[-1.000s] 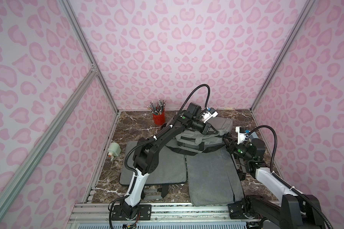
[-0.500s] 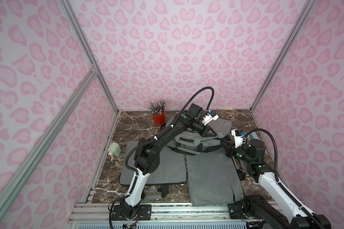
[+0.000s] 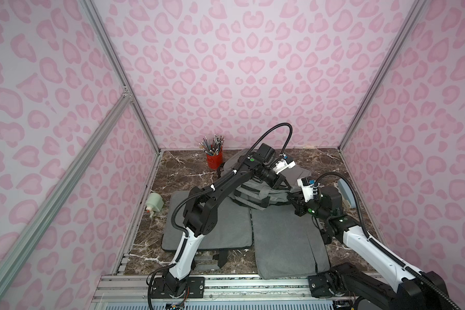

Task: Open the zippered laptop bag and take out the laptop
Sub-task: Unzip the zipper on the zippered laptop bag.

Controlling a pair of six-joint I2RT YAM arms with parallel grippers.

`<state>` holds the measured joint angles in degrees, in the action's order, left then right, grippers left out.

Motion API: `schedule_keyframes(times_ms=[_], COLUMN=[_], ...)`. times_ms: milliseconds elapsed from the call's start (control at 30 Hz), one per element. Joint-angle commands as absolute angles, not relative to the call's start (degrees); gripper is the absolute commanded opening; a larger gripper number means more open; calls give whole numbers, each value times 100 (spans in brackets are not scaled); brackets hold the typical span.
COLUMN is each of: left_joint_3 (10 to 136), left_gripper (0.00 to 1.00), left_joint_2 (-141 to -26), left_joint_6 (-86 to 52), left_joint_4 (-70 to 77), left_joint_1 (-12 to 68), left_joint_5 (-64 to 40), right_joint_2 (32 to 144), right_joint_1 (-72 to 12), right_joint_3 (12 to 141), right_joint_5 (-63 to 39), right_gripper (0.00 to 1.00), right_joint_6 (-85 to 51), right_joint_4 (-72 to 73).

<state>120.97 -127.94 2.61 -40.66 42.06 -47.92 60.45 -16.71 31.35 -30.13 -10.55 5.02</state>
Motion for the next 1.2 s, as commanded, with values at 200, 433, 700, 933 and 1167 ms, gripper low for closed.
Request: schedule_keyframes(times_ms=[200, 433, 700, 933, 1167], left_joint_3=[12042, 11797, 11710, 11633, 11451], left_gripper=[3, 3, 3, 3, 3], left_joint_2=[-12710, -12577, -12575, -12584, -12483], left_joint_6=[613, 799, 845, 800, 830], left_joint_4=[-3664, -3740, -3741, -3694, -3631], left_joint_1=[4289, 4186, 4158, 4158, 4185], left_joint_5=[-5129, -5027, -5003, -4862, -4579], right_joint_2=[6035, 5464, 5212, 5694, 6459], right_joint_1=[-1670, -998, -130, -57, -202], right_joint_3=[3135, 3005, 2890, 2874, 3154], right_joint_5=[-3220, -3244, -3902, -4068, -4172], right_gripper=[16, 37, 65, 69, 67], right_joint_6=[-1549, -1854, -3247, -5342, -5631], right_joint_4=[679, 100, 606, 1553, 1104])
